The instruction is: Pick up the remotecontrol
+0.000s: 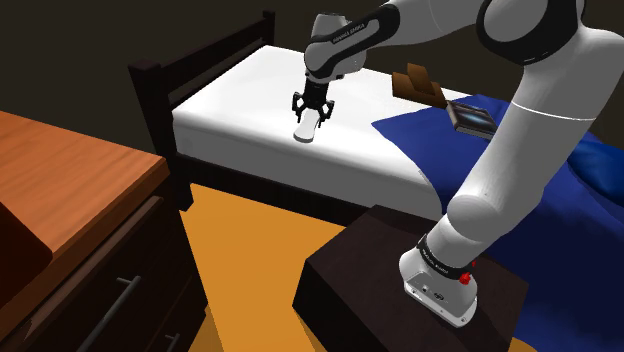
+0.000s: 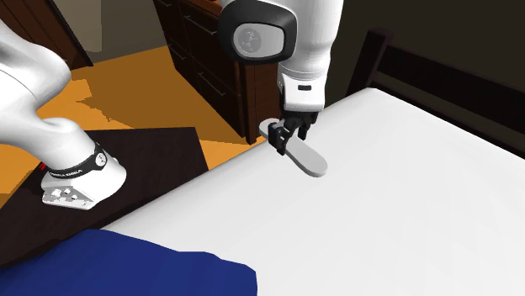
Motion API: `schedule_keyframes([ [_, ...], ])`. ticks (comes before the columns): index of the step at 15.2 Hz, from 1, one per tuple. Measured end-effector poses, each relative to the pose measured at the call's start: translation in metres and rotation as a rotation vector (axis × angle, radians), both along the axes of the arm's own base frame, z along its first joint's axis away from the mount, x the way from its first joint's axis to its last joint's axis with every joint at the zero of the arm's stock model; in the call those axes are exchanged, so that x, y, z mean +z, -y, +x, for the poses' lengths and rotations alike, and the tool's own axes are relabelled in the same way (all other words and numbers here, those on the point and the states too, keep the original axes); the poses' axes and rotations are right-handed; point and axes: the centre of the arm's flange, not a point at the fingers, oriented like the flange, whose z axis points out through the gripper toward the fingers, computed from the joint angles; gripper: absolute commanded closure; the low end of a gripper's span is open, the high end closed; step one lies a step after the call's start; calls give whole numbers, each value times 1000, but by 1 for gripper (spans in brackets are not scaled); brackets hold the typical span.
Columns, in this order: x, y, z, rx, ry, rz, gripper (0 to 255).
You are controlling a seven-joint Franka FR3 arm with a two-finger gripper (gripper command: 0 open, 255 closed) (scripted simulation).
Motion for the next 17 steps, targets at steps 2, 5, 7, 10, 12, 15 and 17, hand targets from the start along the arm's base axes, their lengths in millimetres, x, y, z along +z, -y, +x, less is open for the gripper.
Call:
schedule_keyframes([
  [2,0,0,0,0,0,0,255],
  [5,0,0,0,0,0,0,255],
  [7,2,0,0,0,0,0,255],
  [10,14,0,0,1,-1,0,255],
  [12,26,-1,1,1,0,0,255],
  [15,41,0,0,1,-1,0,255],
  [17,51,0,0,0,0,0,255],
])
